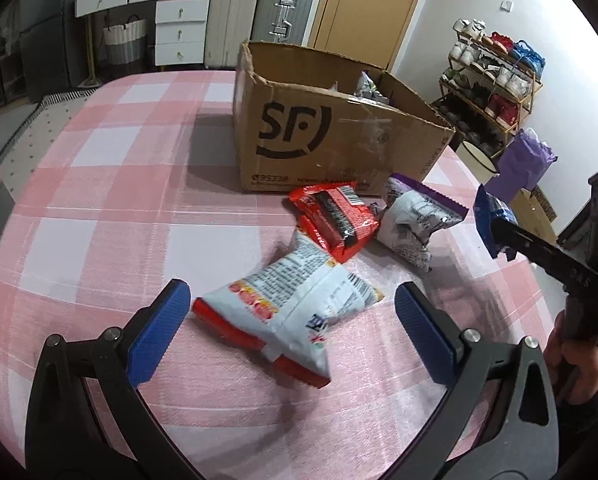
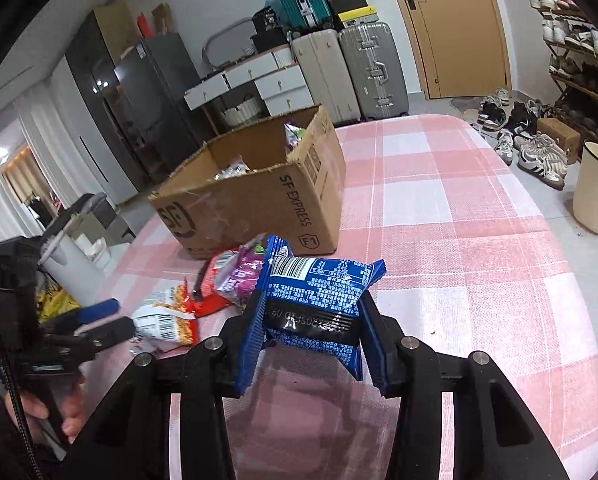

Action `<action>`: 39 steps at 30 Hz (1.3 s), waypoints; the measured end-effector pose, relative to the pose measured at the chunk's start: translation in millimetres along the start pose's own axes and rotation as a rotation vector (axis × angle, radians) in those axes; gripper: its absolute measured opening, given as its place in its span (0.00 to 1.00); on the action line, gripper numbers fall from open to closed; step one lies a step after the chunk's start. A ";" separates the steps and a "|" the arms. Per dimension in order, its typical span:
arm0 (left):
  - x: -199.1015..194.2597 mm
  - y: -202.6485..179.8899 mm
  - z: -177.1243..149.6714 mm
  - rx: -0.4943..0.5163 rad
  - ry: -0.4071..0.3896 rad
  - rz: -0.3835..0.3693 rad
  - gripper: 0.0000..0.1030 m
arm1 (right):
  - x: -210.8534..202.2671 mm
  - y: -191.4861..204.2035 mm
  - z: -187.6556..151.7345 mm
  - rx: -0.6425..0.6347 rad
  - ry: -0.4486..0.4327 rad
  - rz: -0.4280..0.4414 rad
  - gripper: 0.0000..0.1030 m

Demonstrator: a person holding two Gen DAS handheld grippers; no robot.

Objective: Organize snacks
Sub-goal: 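Grasp the blue Oreo pack with the right tool while the left tool grasps the white-red chip bag, then carry the Oreo pack and chip bag over the box with both tools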

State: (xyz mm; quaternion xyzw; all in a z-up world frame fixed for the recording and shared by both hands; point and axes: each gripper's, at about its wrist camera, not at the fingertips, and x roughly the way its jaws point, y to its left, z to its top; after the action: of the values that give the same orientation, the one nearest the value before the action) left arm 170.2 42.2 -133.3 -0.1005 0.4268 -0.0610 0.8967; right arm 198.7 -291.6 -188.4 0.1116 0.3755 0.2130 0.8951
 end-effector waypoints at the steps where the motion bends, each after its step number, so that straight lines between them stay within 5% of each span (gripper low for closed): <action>1: 2.7 -0.5 0.9 -0.002 0.006 0.000 0.99 | -3.3 0.5 -0.8 0.001 -0.004 0.005 0.44; 15: 40.0 -1.5 7.3 0.008 0.050 0.055 0.98 | -33.3 -2.6 -19.1 0.014 -0.022 0.027 0.44; 18: 44.3 -1.7 6.5 0.025 0.058 0.056 0.90 | -33.5 -3.6 -21.5 0.018 -0.019 0.027 0.44; 20: 49.1 -2.4 6.2 0.032 0.094 0.047 0.57 | -33.3 -3.4 -21.9 0.020 -0.020 0.029 0.44; 39: 32.6 -4.3 0.4 0.105 0.071 0.001 0.43 | -43.3 15.6 -18.6 -0.005 -0.045 0.046 0.44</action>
State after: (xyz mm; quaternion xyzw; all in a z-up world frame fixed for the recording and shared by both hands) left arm 190.8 31.8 -156.6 -0.0510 0.4545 -0.0863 0.8851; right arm 153.5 -297.2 -168.7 0.1228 0.3522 0.2317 0.8984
